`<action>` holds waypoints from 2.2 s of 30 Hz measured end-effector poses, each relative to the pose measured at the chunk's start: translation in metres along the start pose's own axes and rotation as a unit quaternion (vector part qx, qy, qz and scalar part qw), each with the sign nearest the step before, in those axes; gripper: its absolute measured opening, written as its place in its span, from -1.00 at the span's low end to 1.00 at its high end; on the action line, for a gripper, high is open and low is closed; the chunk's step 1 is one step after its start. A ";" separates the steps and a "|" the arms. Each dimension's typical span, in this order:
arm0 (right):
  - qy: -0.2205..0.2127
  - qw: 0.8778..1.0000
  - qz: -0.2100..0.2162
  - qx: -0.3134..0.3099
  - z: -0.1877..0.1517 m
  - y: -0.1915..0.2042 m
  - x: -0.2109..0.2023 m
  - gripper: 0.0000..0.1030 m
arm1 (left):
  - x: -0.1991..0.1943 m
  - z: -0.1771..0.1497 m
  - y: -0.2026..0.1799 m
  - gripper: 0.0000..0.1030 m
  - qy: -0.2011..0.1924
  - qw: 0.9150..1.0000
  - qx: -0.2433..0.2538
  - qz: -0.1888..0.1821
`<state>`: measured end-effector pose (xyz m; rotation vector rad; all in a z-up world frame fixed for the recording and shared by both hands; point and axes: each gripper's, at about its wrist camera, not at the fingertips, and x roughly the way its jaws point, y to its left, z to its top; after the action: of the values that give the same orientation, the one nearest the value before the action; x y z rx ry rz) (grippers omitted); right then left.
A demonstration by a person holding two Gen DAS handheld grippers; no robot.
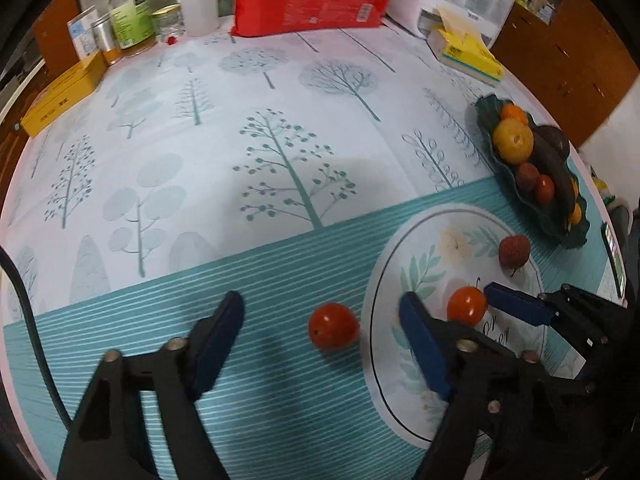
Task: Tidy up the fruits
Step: 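Grasp a cherry tomato with each tool, then carry both cherry tomatoes to the green plate and open both tools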
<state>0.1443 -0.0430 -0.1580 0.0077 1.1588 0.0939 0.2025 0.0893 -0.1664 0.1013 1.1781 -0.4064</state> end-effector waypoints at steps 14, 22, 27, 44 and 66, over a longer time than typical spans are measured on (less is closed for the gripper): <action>-0.009 1.000 0.003 -0.009 -0.016 0.001 -0.004 -0.44 | 0.001 -0.018 -0.011 -0.54 0.014 1.000 0.012 0.006; -0.005 1.000 0.020 -0.010 -0.052 -0.004 -0.025 -0.45 | -0.040 -0.033 -0.042 -0.54 0.000 0.999 0.050 0.019; -0.021 0.999 0.039 0.001 -0.065 -0.015 -0.051 -0.45 | -0.061 -0.048 -0.072 -0.54 0.006 0.998 0.064 0.009; -0.102 0.994 -0.015 0.039 -0.034 -0.142 -0.131 -0.45 | -0.104 0.048 -0.204 -0.54 -0.083 0.993 0.076 -0.019; -0.112 0.993 -0.022 -0.013 0.070 -0.259 -0.096 -0.44 | -0.004 0.175 -0.269 -0.54 -0.038 0.994 0.049 0.090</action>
<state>0.1883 -0.3056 -0.0568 -0.0306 0.9336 0.0665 0.2576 -0.2085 -0.0587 0.2742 1.0648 -0.3066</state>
